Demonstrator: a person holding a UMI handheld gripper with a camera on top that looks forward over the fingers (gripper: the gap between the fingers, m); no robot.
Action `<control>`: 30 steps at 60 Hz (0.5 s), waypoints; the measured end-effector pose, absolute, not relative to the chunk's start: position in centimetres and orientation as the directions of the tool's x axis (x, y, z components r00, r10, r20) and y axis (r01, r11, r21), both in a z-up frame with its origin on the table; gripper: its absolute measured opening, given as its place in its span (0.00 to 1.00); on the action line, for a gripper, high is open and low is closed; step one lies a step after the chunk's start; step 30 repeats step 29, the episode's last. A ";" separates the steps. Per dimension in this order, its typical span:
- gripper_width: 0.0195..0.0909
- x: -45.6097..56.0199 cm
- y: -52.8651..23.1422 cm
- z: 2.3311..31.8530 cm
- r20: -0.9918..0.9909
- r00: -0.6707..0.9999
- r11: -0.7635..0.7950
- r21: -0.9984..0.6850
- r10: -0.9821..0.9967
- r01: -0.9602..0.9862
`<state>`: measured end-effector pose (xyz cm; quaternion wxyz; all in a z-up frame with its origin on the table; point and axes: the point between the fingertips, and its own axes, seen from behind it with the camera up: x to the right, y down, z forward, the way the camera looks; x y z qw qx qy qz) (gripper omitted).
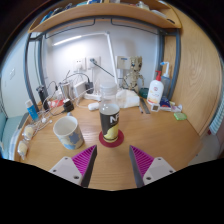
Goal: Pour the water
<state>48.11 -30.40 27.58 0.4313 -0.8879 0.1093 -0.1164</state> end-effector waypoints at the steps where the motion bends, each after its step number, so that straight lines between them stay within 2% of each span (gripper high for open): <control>1: 0.62 48.1 -30.9 28.0 0.109 0.949 -0.602 -0.792 -0.296 -0.097; 13: 0.61 47.6 -33.6 33.4 0.102 0.950 -0.605 -0.789 -0.296 -0.104; 30: 0.61 46.5 -33.7 38.0 0.097 0.961 -0.565 -0.822 -0.259 -0.069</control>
